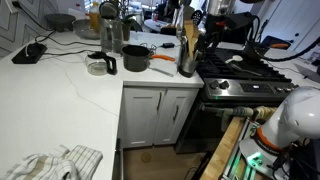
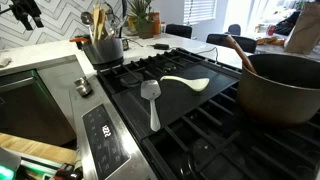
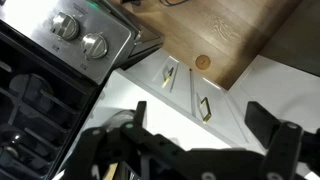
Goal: Remove the black spoon from the utensil storage bin and lay it on the stove plate
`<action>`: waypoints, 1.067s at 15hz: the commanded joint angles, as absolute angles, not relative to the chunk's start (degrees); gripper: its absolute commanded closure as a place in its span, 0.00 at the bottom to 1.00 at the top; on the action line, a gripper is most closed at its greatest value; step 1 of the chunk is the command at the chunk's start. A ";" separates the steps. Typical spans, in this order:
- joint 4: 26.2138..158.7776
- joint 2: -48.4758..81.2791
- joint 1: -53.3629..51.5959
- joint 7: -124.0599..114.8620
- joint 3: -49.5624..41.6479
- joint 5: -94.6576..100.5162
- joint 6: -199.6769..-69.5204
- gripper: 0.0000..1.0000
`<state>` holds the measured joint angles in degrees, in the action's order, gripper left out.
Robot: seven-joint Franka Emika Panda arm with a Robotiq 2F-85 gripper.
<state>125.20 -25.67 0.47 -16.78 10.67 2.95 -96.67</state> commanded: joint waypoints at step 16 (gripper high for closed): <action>126.16 -28.15 1.25 -22.59 10.44 8.23 -97.87 0.00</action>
